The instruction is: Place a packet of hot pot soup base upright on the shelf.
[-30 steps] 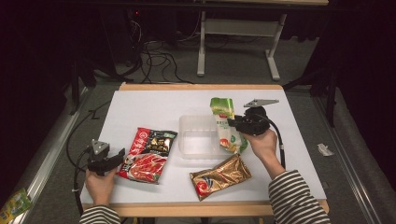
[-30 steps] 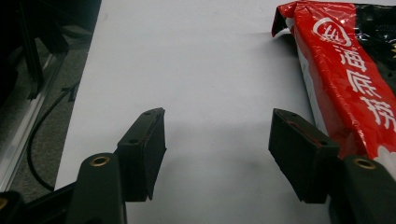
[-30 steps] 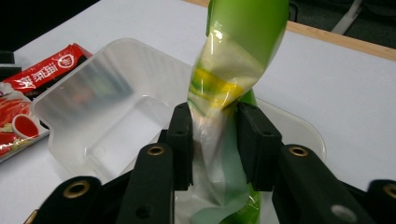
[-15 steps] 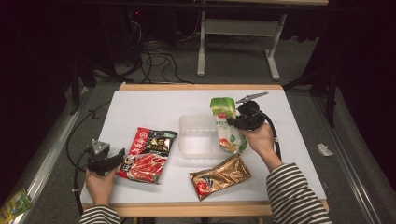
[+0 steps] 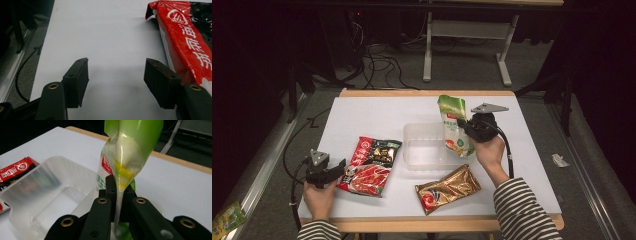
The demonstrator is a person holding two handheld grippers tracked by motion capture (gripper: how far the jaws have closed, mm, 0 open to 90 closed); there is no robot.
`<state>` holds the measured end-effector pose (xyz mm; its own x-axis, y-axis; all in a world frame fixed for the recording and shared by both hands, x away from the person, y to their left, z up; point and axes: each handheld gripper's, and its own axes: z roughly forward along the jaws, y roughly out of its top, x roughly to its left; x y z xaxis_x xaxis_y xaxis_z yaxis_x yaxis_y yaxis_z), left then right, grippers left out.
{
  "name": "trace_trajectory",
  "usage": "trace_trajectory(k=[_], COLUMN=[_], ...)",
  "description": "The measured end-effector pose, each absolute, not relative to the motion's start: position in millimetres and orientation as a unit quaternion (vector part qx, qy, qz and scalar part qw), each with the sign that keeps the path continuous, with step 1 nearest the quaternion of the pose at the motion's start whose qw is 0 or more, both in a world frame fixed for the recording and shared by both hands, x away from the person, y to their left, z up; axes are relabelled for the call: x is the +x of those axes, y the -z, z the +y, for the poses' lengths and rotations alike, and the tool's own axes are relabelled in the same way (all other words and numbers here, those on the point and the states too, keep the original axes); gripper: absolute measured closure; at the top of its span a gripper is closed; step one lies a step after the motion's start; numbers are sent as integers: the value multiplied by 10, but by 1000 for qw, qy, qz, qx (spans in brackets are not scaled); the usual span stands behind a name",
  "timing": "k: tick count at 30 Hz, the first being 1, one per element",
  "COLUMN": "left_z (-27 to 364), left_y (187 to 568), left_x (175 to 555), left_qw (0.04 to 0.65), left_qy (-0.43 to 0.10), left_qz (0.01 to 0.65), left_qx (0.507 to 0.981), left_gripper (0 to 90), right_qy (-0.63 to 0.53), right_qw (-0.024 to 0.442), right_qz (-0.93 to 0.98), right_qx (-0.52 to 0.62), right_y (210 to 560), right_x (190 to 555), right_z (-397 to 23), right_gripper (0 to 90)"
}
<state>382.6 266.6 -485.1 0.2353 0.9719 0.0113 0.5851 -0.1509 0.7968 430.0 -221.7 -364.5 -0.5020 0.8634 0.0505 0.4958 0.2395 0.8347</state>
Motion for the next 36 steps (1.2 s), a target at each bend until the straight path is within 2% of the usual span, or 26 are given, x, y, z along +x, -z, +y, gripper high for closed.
trace_trajectory(k=[4,11,20,25,28,34,36], left_z=[2668,2661,2658,2659,2659,2658,2660], left_y=[4852,4852,4853,4852,4853,4853,4853], left_x=[3827,3826,3826,3826,3827,3825,3827], left_qw=[347,345,345,345,345,345,345], left_qy=[-278,-279,-280,-280,-280,-280,-280], left_qz=[552,553,553,553,553,553,553], left_qx=[705,705,705,705,705,705,705], left_gripper=[370,370,370,370,370,370,370], right_qy=[-421,-412,-407,-396,-400,-398,-401], right_qw=[205,192,185,193,193,197,199], right_qz=[761,772,779,786,782,783,781], right_qx=[448,443,440,434,437,435,436], right_y=[3780,3786,3823,3879,3931,3953,3962], right_x=[4262,4188,4112,4075,4058,4048,4054], right_z=[-2260,-2347,-2395,-2389,-2396,-2397,-2409], right_gripper=[877,768,773,864,887,886,853])
